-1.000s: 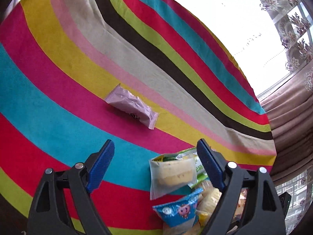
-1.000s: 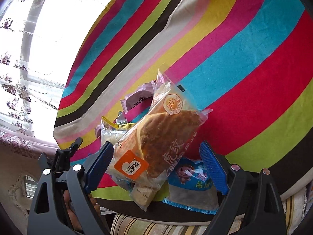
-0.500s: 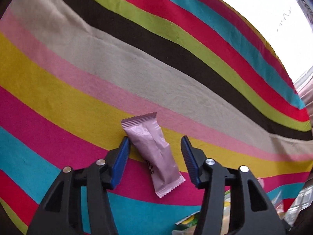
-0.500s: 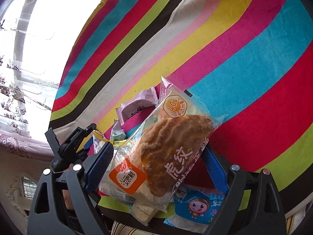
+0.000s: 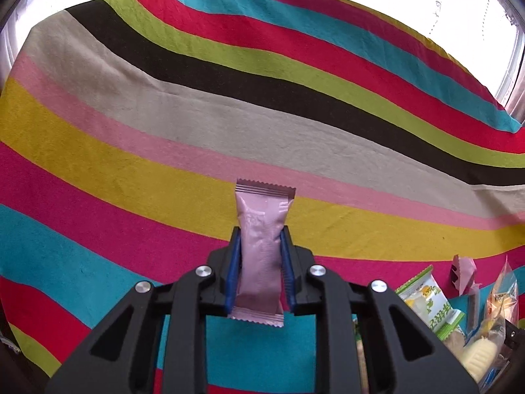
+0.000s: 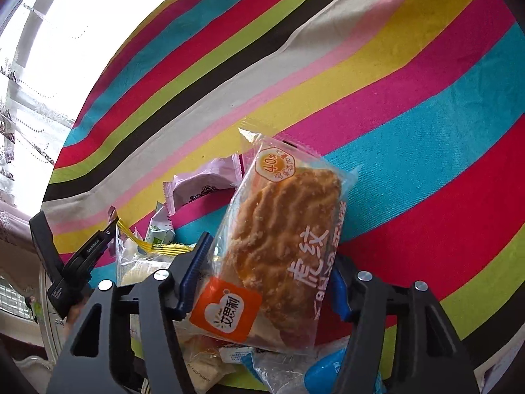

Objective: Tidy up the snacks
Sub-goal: 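Grasp the pink bar with the left gripper while the right grasps the bread bun bag, then carry the pink bar and bread bun into the box and release both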

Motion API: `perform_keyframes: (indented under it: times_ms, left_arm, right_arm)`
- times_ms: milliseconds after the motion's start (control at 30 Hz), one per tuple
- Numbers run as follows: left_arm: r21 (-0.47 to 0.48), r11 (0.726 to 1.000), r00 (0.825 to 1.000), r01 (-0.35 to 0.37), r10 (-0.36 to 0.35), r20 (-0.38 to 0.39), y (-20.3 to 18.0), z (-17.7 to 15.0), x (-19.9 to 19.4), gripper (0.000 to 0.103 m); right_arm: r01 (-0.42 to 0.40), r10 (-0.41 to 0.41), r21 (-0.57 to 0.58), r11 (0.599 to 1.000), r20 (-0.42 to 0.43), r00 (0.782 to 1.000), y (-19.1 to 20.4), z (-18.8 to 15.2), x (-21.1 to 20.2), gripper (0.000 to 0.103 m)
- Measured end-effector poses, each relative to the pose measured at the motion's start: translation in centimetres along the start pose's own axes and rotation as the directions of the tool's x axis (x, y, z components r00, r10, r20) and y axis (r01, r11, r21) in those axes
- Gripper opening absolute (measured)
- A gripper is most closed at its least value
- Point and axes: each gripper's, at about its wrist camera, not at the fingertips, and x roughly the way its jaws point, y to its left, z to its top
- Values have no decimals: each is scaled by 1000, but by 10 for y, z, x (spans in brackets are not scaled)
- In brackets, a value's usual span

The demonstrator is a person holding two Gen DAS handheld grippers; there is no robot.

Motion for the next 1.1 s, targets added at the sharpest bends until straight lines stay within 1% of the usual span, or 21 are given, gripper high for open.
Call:
perform_keyframes:
  times_ms: [33, 200, 300, 500, 700, 867, 1100]
  left_arm:
    - [-5, 1000, 1000, 4, -4, 10, 1, -2, -6, 23]
    - [-27, 999, 998, 29, -28, 51, 3, -17, -41, 23]
    - [-41, 998, 997, 46, -43, 70, 3, -28, -57, 23]
    - [-66, 994, 992, 84, -77, 104, 1, -51, -88, 22]
    - [-59, 991, 987, 120, -112, 114, -2, -81, -118, 23]
    - [-24, 986, 981, 162, -159, 111, -16, -108, -142, 23]
    - [57, 971, 970, 233, -236, 60, -49, -142, -160, 23]
  right_arm:
    - [5, -5, -14, 1000, 10, 1000, 1, 0, -1, 50]
    - [29, -27, -62, 998, 35, 999, 4, 1, 0, 48]
    - [49, -43, -90, 995, 65, 997, 4, -2, -7, 47]
    - [81, -53, -168, 982, 169, 984, 15, -10, -38, 47]
    - [100, -41, -250, 963, 231, 972, 25, -33, -68, 47]
    - [96, -34, -261, 961, 230, 972, 13, -54, -86, 47]
    - [119, -65, -251, 961, 213, 975, -21, -79, -107, 47]
